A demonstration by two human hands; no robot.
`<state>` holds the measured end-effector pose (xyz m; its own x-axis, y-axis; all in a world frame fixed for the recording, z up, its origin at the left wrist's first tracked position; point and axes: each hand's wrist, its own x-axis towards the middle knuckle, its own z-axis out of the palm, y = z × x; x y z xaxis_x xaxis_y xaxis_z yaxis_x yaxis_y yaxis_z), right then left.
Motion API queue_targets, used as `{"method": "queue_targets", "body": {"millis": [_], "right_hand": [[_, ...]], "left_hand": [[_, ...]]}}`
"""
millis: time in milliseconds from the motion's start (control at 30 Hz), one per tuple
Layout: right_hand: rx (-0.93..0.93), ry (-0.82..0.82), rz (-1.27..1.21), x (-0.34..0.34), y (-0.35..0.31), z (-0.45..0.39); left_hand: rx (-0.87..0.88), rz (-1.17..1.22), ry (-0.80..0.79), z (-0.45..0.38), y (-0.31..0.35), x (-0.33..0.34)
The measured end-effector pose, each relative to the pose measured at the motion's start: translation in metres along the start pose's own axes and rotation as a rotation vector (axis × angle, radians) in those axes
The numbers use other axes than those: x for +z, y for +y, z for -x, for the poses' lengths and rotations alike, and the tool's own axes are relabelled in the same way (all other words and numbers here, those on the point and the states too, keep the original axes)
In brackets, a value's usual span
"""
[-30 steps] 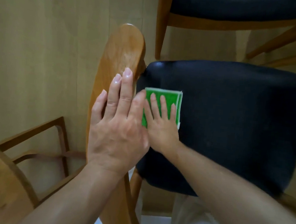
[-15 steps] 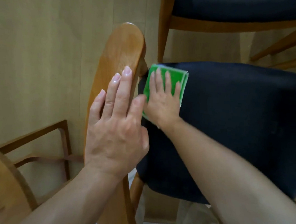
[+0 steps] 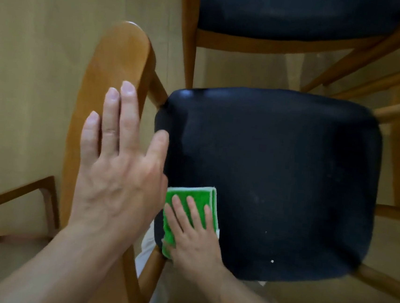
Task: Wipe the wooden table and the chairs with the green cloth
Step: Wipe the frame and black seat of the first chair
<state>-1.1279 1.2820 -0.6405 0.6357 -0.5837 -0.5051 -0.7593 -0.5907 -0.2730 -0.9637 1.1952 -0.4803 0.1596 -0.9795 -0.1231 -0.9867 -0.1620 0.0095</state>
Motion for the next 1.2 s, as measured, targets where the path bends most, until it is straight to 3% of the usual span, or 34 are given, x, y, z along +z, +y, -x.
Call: {"method": "queue_targets", "body": {"millis": [100, 200, 300, 400, 567, 700, 867, 1067, 1200], "right_hand": [[0.049, 0.037, -0.006, -0.005, 0.045, 0.006], [0.313, 0.195, 0.009, -0.038, 0.116, -0.019], [0.590, 0.185, -0.070, -0.076, 0.180, -0.034], [0.705, 0.238, -0.133, -0.083, 0.192, -0.036], [0.716, 0.290, -0.113, -0.025, 0.103, 0.001], [0.593, 0.174, -0.115, 0.015, 0.041, 0.041], [0.495, 0.179, -0.121, -0.001, 0.106, 0.038], [0.793, 0.263, -0.201, -0.070, 0.243, 0.013], [0.850, 0.287, -0.234, -0.068, 0.239, 0.009]], "left_hand": [[0.019, -0.024, -0.045, -0.002, 0.032, 0.004], [0.060, 0.018, -0.305, -0.010, 0.069, 0.018], [0.075, -0.024, -0.623, -0.020, 0.086, 0.045], [0.116, -0.078, -0.735, -0.022, 0.090, 0.064], [0.097, -0.089, -0.759, -0.028, 0.095, 0.078], [0.142, -0.159, -0.755, -0.038, 0.106, 0.087], [0.279, -0.426, -0.764, -0.062, 0.128, 0.091], [0.283, -0.493, -0.814, -0.076, 0.156, 0.108], [0.296, -0.548, -0.782, -0.071, 0.160, 0.121]]}}
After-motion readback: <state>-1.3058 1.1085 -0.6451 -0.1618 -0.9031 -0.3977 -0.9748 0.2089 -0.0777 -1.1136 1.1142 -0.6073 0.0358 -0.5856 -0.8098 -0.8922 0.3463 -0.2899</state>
